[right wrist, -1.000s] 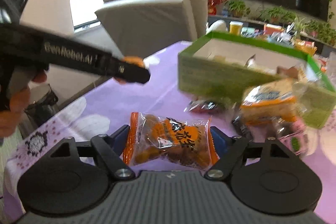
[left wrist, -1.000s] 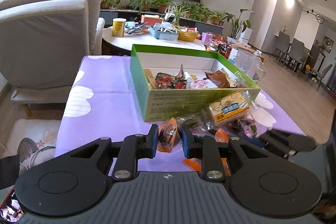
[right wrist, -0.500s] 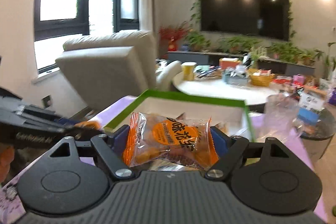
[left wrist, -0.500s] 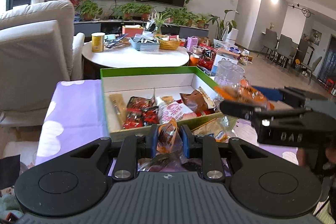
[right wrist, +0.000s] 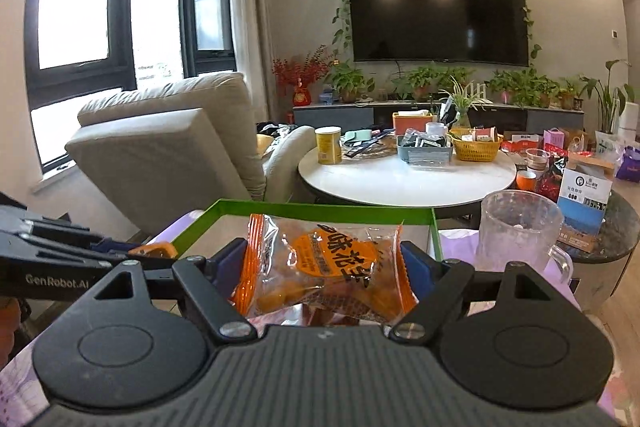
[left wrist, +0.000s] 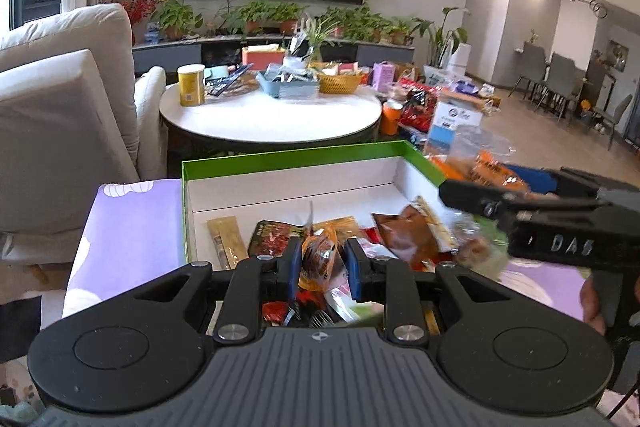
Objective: Organize snacks
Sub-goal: 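Carry the orange snack and orange-striped bag over the green box with both tools, then open both tools to drop the two snacks into the box, then grasp the clear wrapped snack with the left tool while the right tool grasps the black dried-fruit pack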
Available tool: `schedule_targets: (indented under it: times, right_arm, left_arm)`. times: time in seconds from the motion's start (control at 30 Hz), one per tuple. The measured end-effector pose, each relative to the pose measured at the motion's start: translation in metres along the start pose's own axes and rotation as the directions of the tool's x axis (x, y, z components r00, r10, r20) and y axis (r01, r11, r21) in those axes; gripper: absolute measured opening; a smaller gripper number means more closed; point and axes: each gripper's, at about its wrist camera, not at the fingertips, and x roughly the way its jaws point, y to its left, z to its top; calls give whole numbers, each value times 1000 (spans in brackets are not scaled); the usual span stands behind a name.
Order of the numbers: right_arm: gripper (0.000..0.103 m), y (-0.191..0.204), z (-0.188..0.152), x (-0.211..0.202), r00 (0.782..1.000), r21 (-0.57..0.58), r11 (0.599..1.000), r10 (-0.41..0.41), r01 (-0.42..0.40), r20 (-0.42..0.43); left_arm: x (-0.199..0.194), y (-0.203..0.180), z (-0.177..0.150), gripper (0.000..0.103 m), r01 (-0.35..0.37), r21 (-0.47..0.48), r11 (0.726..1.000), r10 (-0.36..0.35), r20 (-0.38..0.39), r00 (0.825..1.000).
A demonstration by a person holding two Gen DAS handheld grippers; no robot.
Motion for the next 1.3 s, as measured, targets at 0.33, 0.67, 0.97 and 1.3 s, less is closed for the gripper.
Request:
schedule_targets:
  times: [0.33, 0.67, 0.97, 1.3]
  right_arm:
    - [48, -24, 0, 44, 994, 70, 993, -90, 95, -66]
    - [48, -32, -7, 12, 993, 137, 984, -111, 116, -46]
    - [48, -29, -20, -55, 1000, 138, 990, -1, 1, 1]
    - [48, 33, -71, -76, 939, -1, 976, 209, -218, -274]
  left_arm:
    - [40, 5, -3, 38, -71, 21, 997, 72, -37, 997]
    - [6, 3, -12, 38, -64, 28, 998, 64, 0, 998]
    - [-43, -2, -48, 38, 81, 73, 994, -77, -58, 995]
    - [-6, -7, -67, 38, 93, 61, 994, -83, -149, 985]
